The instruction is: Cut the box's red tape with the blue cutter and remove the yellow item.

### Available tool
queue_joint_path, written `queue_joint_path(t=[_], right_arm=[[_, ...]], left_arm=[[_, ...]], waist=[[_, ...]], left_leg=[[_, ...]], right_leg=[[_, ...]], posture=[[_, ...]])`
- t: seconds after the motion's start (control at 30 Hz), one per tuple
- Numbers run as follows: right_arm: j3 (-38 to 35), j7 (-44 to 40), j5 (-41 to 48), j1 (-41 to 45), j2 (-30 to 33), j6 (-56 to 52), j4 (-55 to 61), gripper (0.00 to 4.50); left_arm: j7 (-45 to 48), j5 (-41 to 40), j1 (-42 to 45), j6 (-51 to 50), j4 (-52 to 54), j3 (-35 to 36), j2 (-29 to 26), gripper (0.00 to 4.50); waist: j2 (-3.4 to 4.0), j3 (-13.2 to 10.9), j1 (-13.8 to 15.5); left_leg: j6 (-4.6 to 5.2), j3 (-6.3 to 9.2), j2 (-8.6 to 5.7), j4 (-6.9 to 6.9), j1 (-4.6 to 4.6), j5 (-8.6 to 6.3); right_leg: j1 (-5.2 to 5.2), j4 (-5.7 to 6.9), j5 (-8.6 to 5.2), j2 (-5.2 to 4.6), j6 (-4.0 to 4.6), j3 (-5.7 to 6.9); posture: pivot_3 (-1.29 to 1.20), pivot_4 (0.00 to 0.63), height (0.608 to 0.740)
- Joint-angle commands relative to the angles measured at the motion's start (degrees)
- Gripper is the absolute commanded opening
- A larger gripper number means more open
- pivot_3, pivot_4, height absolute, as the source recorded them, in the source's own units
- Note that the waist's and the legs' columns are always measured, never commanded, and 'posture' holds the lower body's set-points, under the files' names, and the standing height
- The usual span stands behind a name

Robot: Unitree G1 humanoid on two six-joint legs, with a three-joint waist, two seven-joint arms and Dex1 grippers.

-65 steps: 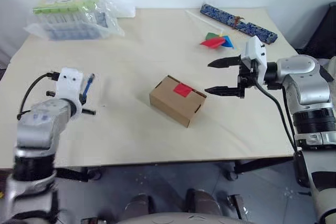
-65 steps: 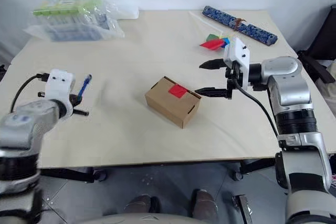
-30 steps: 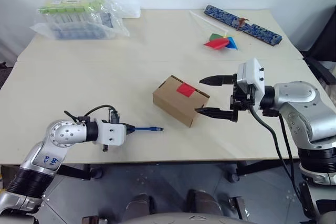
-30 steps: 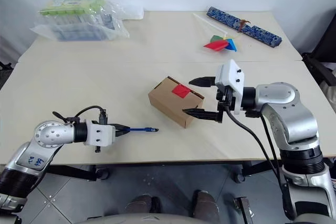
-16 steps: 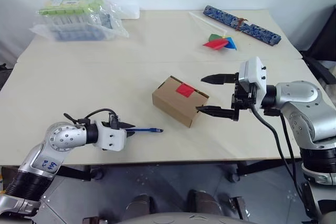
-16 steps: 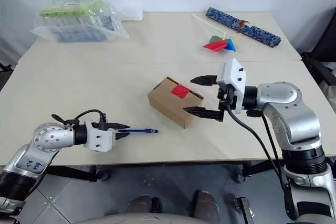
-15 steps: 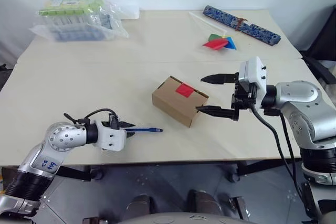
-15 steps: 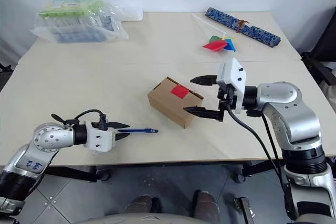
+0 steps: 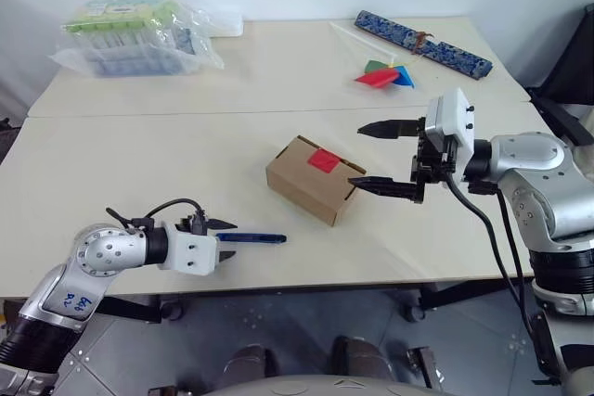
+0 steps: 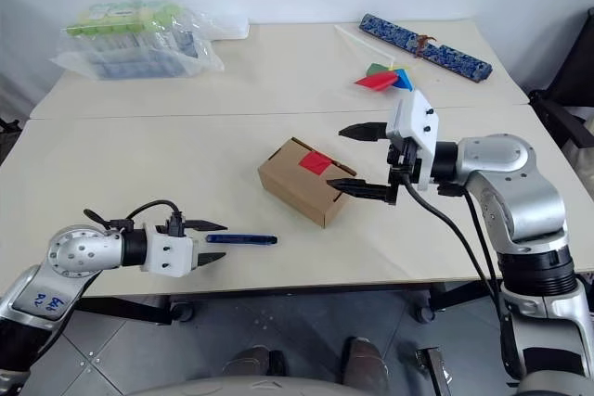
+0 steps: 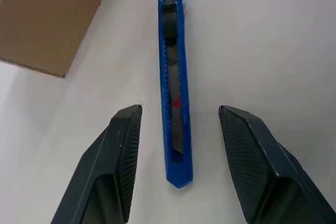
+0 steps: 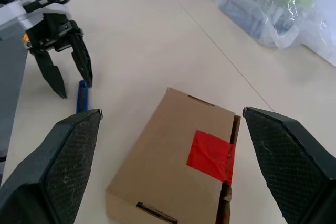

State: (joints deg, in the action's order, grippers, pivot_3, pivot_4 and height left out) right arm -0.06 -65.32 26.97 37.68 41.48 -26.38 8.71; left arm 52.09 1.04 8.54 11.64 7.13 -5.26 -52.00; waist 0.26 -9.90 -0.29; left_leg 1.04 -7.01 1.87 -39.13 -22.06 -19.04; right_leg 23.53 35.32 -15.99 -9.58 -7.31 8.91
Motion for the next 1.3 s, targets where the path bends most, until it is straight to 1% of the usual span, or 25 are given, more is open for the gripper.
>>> queue_joint_path(t=[0.03,0.1,0.23,0.4,0.5,0.63,0.73,0.9,1.07,1.3], right_arm=[[-0.3,-0.3,0.2,1.2,0.1,1.1,0.5,4.5],[-0.2,-0.5,-0.1,1.6,0.0,1.4,-0.1,4.5],[0.1,-0.7,-0.6,2.5,-0.4,2.0,-1.3,4.5],[0.5,-0.7,-1.0,3.2,-0.9,2.6,-2.3,4.5],[0.4,-0.5,-0.9,3.0,-0.7,2.6,-1.9,4.5],[0.2,-0.4,-0.7,3.1,-0.5,2.3,-1.8,4.5],[0.2,-0.4,-0.9,3.1,-0.4,2.5,-2.0,4.5],[0.1,0.2,-0.6,2.8,-0.3,1.9,-0.9,4.5],[-0.6,0.6,-0.2,2.1,0.3,1.2,0.1,4.5],[-0.9,0.9,0.0,1.6,0.8,1.1,0.4,4.5]], left_arm=[[5.4,-7.1,-0.8,-12.7,1.1,0.2,-0.1,2.51],[8.3,-12.4,1.0,-17.7,1.1,1.8,-0.5,2.51],[13.2,-18.0,6.1,-24.2,-2.0,3.5,-0.5,2.51],[18.3,-19.7,11.1,-25.3,-7.7,2.7,0.7,2.51],[22.6,-17.3,14.2,-21.8,-13.8,-0.1,1.4,2.51],[26.0,-16.6,17.0,-20.8,-17.5,-1.9,2.8,2.51],[29.1,-13.8,19.1,-17.9,-21.6,-4.8,3.3,2.51],[27.6,-11.4,24.1,-13.3,-28.9,-5.1,7.3,2.51],[28.2,-9.7,26.7,-11.2,-31.9,-4.9,8.3,2.51],[30.3,-8.6,26.2,-11.4,-32.0,-5.6,8.0,2.51]], waist=[[-0.01,0.0,-0.1],[-0.01,0.0,-0.1],[-0.07,0.0,0.0],[-0.09,-0.1,0.1],[-0.09,-0.1,0.1],[-0.13,-0.1,0.1],[-0.16,-0.1,0.1],[-0.17,-0.1,0.3],[-0.2,-0.1,0.1],[-0.2,-0.1,0.0]], left_leg=[[0.0,0.0,0.01,0.0,0.0,0.0],[0.0,0.0,0.01,0.0,-0.01,0.0],[-0.01,-0.03,0.0,-0.05,-0.09,0.01],[-0.01,-0.07,-0.03,-0.08,-0.14,0.01],[-0.01,-0.09,-0.04,-0.07,-0.15,0.01],[-0.02,-0.12,-0.05,-0.07,-0.16,0.01],[-0.02,-0.12,-0.05,-0.07,-0.17,0.01],[-0.01,-0.11,-0.06,-0.11,-0.17,0.02],[-0.01,-0.09,-0.06,-0.14,-0.19,0.02],[-0.01,-0.09,-0.06,-0.14,-0.19,0.02]], right_leg=[[0.0,0.0,0.0,0.0,0.0,0.0],[0.01,0.0,0.0,0.01,0.0,-0.01],[0.06,0.0,0.0,0.01,0.0,0.01],[0.05,0.0,0.0,0.02,0.0,0.05],[0.06,-0.01,0.0,0.02,0.0,0.06],[0.07,-0.02,0.0,0.03,0.0,0.06],[0.07,-0.01,0.0,0.03,0.0,0.06],[0.06,-0.01,0.0,0.03,0.0,0.06],[0.05,0.0,0.0,0.03,-0.01,0.07],[0.06,0.0,0.0,0.03,-0.01,0.07]], posture=[[0.0,0.15,0.74],[0.0,0.15,0.74],[0.0,0.15,0.74],[0.0,0.15,0.74],[0.0,0.15,0.74],[0.0,0.15,0.74],[0.0,0.15,0.74],[0.0,0.15,0.74],[0.0,0.15,0.74],[0.0,0.15,0.74]])
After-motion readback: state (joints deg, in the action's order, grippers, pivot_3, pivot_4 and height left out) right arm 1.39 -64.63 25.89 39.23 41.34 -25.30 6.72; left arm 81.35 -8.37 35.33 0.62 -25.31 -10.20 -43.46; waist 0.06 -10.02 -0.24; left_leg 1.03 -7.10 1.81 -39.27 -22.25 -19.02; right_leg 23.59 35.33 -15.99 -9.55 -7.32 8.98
